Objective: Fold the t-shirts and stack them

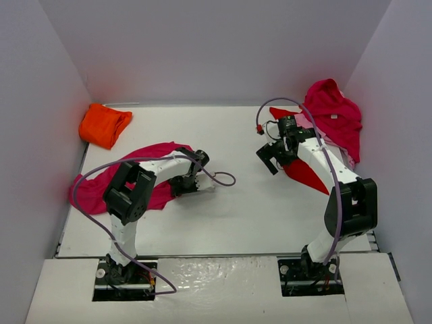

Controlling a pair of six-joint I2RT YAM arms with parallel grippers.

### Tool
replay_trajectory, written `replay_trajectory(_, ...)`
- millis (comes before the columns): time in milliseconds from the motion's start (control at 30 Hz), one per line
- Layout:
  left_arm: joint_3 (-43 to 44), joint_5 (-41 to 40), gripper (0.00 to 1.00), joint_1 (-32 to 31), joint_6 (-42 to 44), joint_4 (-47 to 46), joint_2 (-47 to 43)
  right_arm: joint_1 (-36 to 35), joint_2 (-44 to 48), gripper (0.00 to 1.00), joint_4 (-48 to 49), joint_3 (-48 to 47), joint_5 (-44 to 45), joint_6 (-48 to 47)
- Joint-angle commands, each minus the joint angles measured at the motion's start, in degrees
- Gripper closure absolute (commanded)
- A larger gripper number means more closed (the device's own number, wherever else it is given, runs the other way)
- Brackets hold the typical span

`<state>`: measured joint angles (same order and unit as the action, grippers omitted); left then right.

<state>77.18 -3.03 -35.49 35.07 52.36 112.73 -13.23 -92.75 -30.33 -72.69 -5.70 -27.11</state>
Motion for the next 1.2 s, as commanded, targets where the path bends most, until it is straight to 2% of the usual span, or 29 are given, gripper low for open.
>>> replay_trajectory(0, 3.3, -1.4, 1.00, 0.7, -1.4, -1.1, -2.1, -0.3, 3.7, 0.00, 1.4, 1.3, 1.6, -0.7)
replay_trajectory(333, 4.0, -2.3, 1.00, 0.9, -1.0, -0.5, -9.2, -0.3, 3.7, 0.00, 2.8, 2.9, 1.5, -0.4)
replay_trajectory(467, 3.9, -4.3, 1.00, 1.2, -0.5, 0.5, -7.0, -0.3, 3.5, 0.00, 3.1, 3.0, 1.0, 0.0)
replay_trajectory(600, 3.0, -4.6, 0.77, 2.0, -0.6, -0.7, -4.1, -0.3, 3.6, 0.00, 3.2, 3.3, 1.1, 0.2)
replay_trajectory(833, 3.4, -2.0, 0.55, 3.1, -0.3, -0.6, -2.0, -0.3, 3.8, 0.00, 3.2, 3.8, 1.9, 0.0)
replay_trajectory(900, 3.2, -1.7, 0.57, 3.4, -0.1, -0.8, -1.8, -0.3, 3.7, 0.00, 3.3, 3.7, 1.9, 0.0)
replay_trajectory(933, 3.4, -1.2, 0.69, 3.6, 0.0, -0.7, -1.3, -0.3, 3.6, 0.00, 3.3, 3.6, 1.8, 0.1)
replay_trajectory(1000, 3.8, -0.4, 0.99, 4.0, -0.1, -0.4, -0.5, -0.4, 3.4, 0.00, 3.3, 3.4, 1.4, 0.4)
replay_trajectory(1167, 5.0, 0.3, 1.00, 4.2, 0.3, 0.6, -4.5, -0.3, 3.5, 0.00, 3.3, 3.4, 1.7, 0.1)
